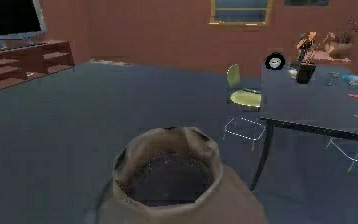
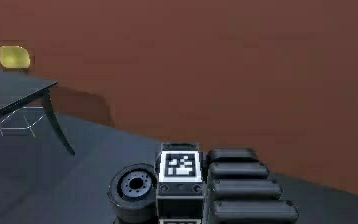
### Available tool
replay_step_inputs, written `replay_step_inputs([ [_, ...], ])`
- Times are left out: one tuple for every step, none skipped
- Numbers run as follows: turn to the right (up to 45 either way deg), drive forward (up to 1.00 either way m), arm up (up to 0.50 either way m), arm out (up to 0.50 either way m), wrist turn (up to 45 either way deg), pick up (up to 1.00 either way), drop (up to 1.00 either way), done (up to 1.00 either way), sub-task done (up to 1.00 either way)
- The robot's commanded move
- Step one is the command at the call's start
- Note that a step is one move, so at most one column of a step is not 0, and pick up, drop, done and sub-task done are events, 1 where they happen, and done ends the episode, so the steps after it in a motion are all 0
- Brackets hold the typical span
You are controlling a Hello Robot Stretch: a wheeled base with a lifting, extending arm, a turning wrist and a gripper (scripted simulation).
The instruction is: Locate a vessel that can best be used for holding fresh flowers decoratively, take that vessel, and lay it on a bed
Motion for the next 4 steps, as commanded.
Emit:
replay_step_inputs([
  [0.0,0.10,0.00,0.00,0.0,0.00,0.00,0.00,0.00],
  [-21.0,0.00,0.00,0.00,0.0,0.00,0.00,0.00,0.00],
  [0.0,0.50,0.00,0.00,0.0,0.00,0.00,0.00,0.00],
  [-45.0,0.00,0.00,0.00,0.0,0.00,0.00,0.00,0.00],
])
